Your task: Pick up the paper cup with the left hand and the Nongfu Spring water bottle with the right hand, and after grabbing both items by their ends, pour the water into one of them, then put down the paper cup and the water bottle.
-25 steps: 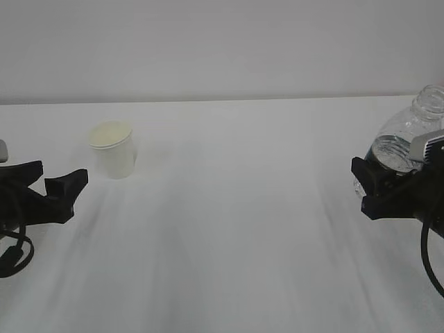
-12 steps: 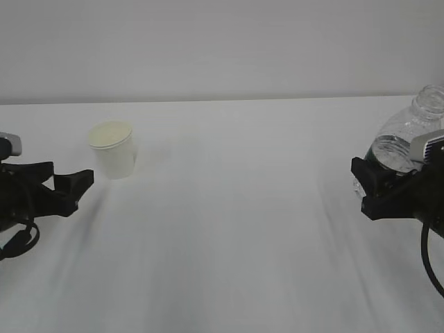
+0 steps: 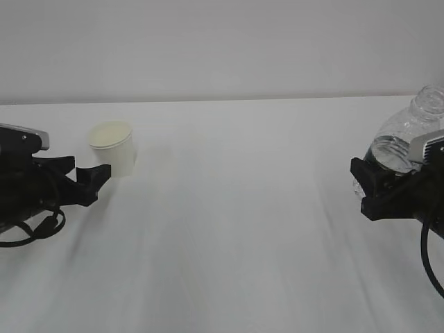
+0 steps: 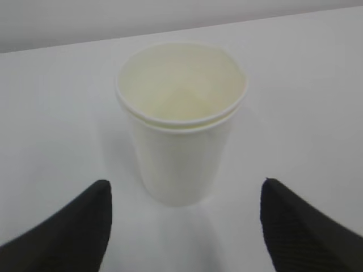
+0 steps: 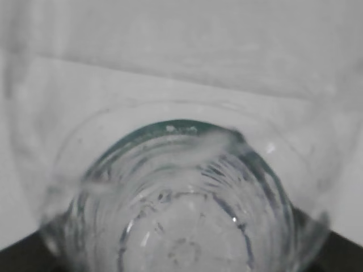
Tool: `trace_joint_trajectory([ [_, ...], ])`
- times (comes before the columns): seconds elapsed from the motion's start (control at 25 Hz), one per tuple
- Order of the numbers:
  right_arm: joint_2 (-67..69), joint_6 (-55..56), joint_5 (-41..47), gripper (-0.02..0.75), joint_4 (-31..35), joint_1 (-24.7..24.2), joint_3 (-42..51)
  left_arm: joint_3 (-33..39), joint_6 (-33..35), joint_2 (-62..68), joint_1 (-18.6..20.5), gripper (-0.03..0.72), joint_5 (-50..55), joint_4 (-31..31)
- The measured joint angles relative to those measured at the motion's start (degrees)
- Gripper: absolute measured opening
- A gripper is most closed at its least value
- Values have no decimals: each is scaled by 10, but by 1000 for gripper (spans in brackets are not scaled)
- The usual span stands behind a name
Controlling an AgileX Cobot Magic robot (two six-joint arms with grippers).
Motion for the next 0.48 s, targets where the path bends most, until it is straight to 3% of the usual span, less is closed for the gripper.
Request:
trace_joint_trajectory([
  [0.48,0,0,6,487,-2,0,0,-74,-27,72,1,587,-5,5],
])
